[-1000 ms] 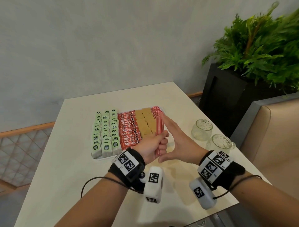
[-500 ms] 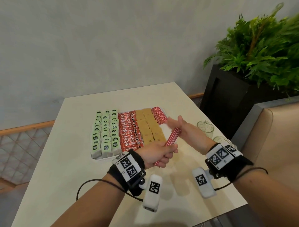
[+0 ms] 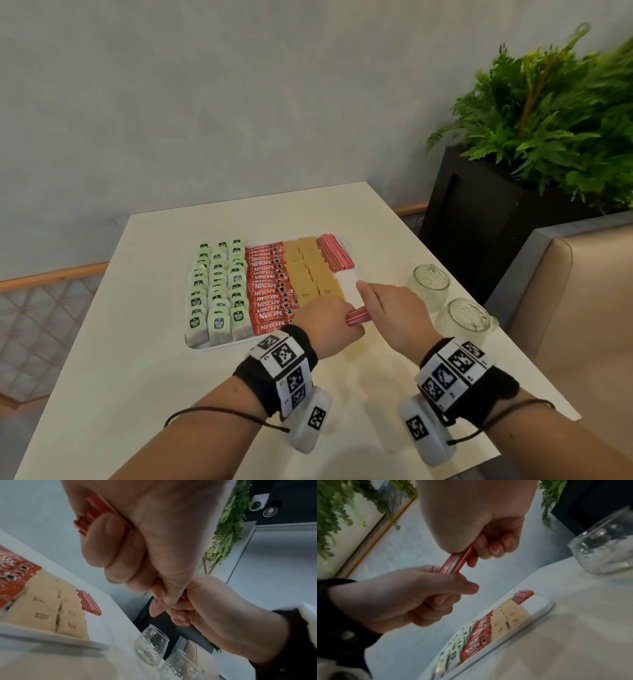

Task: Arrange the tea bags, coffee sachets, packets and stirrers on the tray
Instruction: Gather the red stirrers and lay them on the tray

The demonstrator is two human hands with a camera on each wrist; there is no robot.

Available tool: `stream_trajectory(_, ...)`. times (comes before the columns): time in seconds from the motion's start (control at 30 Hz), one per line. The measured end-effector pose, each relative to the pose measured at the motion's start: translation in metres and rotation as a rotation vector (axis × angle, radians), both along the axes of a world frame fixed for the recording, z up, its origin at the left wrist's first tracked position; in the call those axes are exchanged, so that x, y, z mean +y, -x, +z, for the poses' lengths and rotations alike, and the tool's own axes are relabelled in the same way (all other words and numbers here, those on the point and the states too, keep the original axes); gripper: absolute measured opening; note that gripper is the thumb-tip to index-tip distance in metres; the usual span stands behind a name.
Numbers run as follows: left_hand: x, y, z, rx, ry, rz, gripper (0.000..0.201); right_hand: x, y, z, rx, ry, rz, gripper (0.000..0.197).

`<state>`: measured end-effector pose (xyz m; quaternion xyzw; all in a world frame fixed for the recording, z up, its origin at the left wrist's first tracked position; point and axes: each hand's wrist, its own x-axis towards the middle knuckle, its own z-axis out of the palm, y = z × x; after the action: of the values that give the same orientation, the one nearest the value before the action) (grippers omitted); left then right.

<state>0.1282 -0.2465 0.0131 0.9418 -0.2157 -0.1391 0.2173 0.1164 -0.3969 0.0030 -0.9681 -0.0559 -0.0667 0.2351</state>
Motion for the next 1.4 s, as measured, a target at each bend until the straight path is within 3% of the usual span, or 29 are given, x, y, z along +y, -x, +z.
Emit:
stream_trajectory(0.1, -0.001, 0.000, 0.004, -0.138, -0.148, -0.045, 0.032, 0.002, 0.004, -0.009, 0.052, -0.347, -0.039, 0.052)
stream_trajectory(0.2, 0.000, 0.000, 0.007, -0.213, -0.201, -0.073, 0.035, 0.003, 0.007, -0.010, 0.107, -0.531, -0.088, 0.046)
stream_trajectory(0.37, 0.001, -0.005, 0.004, -0.286, -0.225, -0.079, 0.033, 0.002, 0.006, -0.005, 0.147, -0.560, -0.100, 0.040)
stream_trajectory(0.47, 0.006, -0.010, -0.001, -0.263, -0.147, -0.085, 0.035, -0.004, 0.001, 0.000, 0.114, -0.533, -0.110, 0.041)
stream_trajectory(0.6, 0.031, -0.024, -0.015, -0.041, 0.064, 0.046, 0.035, -0.027, -0.008, 0.002, 0.047, -0.524, -0.196, 0.040)
stream_trajectory(0.67, 0.042, -0.027, -0.023, 0.181, 0.236, 0.199, 0.027, -0.036, -0.012, 0.001, 0.017, -0.498, -0.232, 0.041)
stream_trajectory(0.73, 0.041, -0.023, -0.024, 0.446, 0.513, 0.347, 0.025, -0.038, -0.012, 0.001, -0.001, -0.475, -0.232, 0.041)
stream_trajectory(0.83, 0.023, -0.016, -0.016, 0.791, 1.023, 0.573, 0.039, -0.027, -0.010, 0.002, -0.038, -0.452, -0.197, 0.041)
stream_trajectory(0.93, 0.011, -0.016, -0.008, 0.971, 1.306, 0.708, 0.054, -0.010, -0.005, 0.002, -0.097, -0.384, -0.157, 0.041)
stream_trajectory(1.0, 0.009, -0.016, -0.005, 0.957, 1.268, 0.711, 0.054, -0.006, -0.004, 0.002, -0.124, -0.392, -0.158, 0.040)
stream_trajectory(1.07, 0.012, -0.016, -0.005, 0.900, 1.087, 0.630, 0.054, -0.006, -0.006, 0.005, -0.111, -0.378, -0.136, 0.040)
stream_trajectory(1.23, 0.036, -0.017, -0.006, 0.413, 0.446, 0.079, 0.043, -0.018, -0.020, 0.012, -0.043, -0.316, -0.080, 0.036)
stream_trajectory(1.3, 0.036, -0.014, -0.003, 0.460, 0.406, -0.029, 0.035, -0.018, -0.024, 0.015, 0.041, -0.341, 0.002, 0.036)
stream_trajectory(1.4, 0.023, -0.004, -0.002, 0.747, 0.530, -0.049, 0.024, -0.012, -0.026, 0.020, 0.160, -0.410, 0.112, 0.041)
